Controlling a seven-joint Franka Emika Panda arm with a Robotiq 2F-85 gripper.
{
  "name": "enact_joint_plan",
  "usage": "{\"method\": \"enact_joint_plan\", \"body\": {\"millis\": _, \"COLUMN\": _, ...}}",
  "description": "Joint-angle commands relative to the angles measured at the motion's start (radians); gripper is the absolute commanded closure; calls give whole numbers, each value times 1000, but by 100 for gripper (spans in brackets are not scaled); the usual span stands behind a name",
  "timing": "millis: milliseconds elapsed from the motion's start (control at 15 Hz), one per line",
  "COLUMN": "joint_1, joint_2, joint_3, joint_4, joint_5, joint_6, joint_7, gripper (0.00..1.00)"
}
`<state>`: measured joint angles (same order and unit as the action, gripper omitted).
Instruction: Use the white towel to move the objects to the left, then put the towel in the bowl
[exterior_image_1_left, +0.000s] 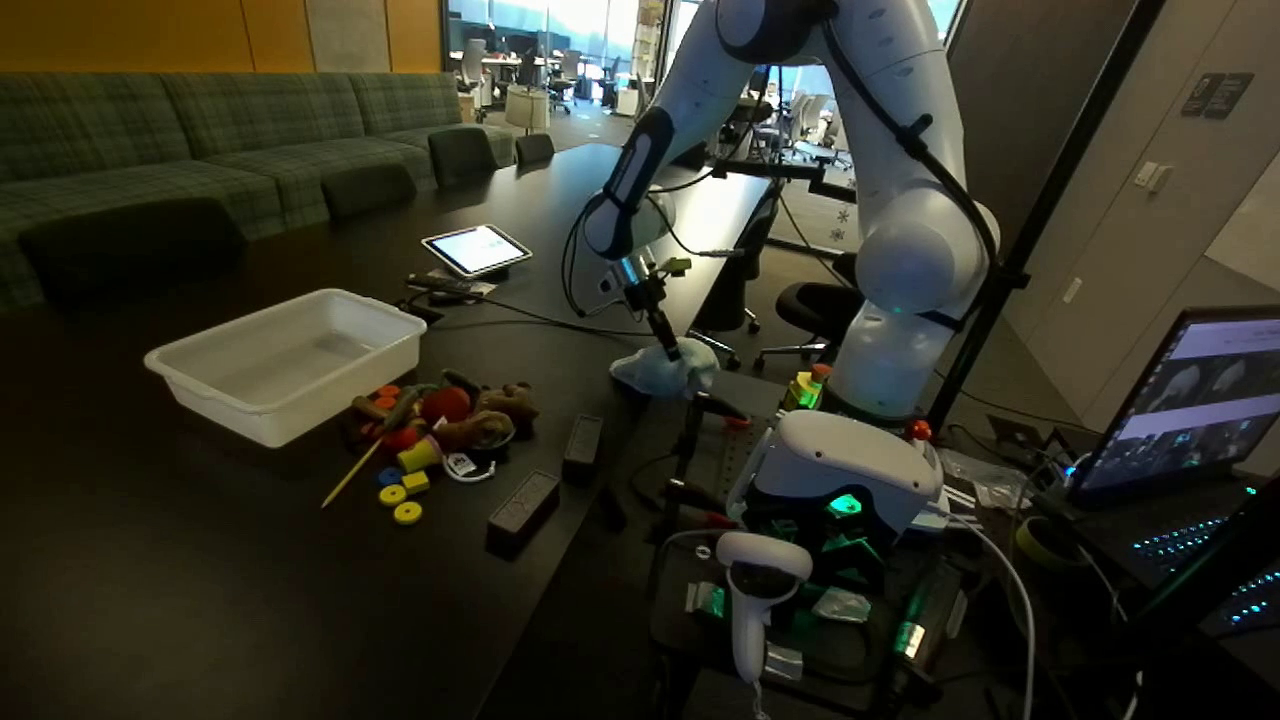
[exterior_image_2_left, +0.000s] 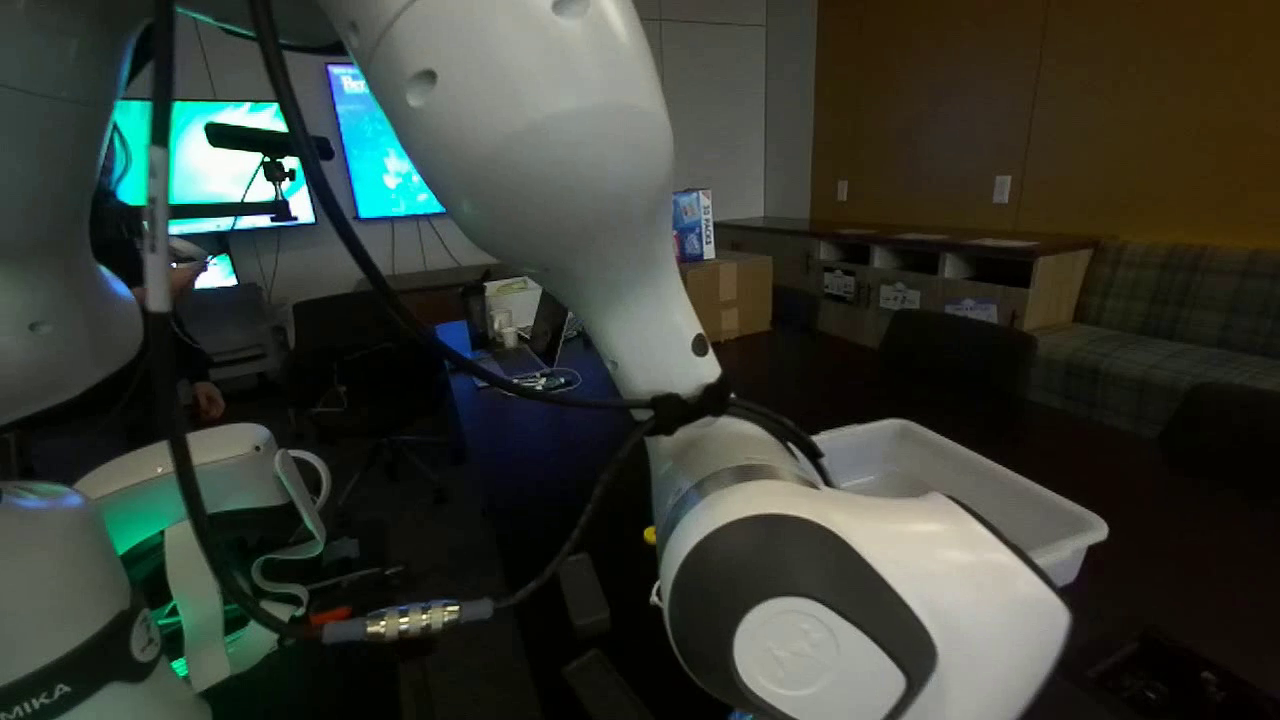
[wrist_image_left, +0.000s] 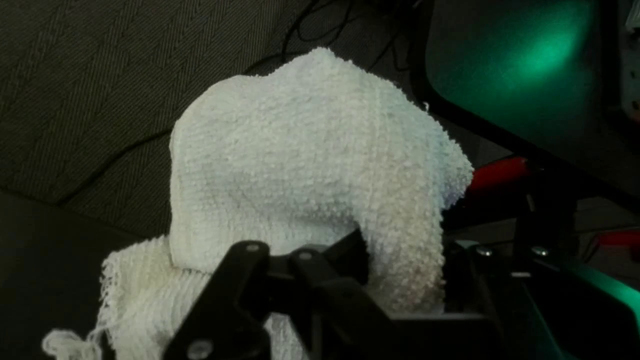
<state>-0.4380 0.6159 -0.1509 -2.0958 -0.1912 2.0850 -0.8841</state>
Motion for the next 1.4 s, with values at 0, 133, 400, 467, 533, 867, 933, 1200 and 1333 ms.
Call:
{"method": "enact_joint_plan", "body": {"millis": 0, "joint_1": 42, "joint_2": -77, "joint_3": 41, "joint_4": -151, "joint_5": 19, "joint_6": 151, "joint_7": 4, "gripper": 84}}
{"method": "enact_joint_plan", "body": {"millis": 133, "joint_1": 68, "joint_2": -94, "joint_3": 72, "joint_4": -192, "joint_5": 41, "joint_6": 193, "joint_7": 12, "gripper": 84}}
{"method": "enact_joint_plan", "body": {"millis": 400, "joint_1": 115, "joint_2": -111, "joint_3": 152, "joint_4": -242, "joint_5": 129, "joint_6": 250, "joint_7": 35, "gripper": 84}}
{"method": "enact_joint_plan", "body": {"millis": 467, "joint_1": 131, "joint_2": -108, "joint_3": 177, "joint_4": -243, "joint_5": 161, "joint_6": 252, "joint_7": 48, "gripper": 84}}
{"method": "enact_joint_plan", "body": {"millis": 533, "joint_1": 141, "joint_2": -118, "joint_3": 197, "joint_4": -252, "joint_5": 188, "joint_6": 251, "joint_7": 51, "gripper": 84}}
{"method": "enact_joint_plan", "body": {"millis": 867, "joint_1": 233, "joint_2": -134, "joint_3": 316, "joint_4": -264, "joint_5": 369, "joint_6": 255, "joint_7": 173, "gripper": 84}}
{"method": "enact_joint_plan", "body": {"millis": 933, "joint_1": 250, "joint_2": -119, "joint_3": 346, "joint_4": -256, "joint_5": 427, "joint_6": 287, "joint_7": 213, "gripper": 84}}
{"method": "enact_joint_plan", "body": {"millis": 1200, "joint_1": 317, "joint_2": -105, "joint_3": 440, "joint_4": -187, "joint_5": 626, "joint_6": 300, "joint_7": 391, "gripper": 84}}
{"method": "enact_joint_plan", "body": {"millis": 1333, "joint_1": 348, "joint_2": -102, "joint_3": 477, "joint_4": -168, "joint_5": 713, "joint_6": 328, "joint_7": 469, "gripper": 84}}
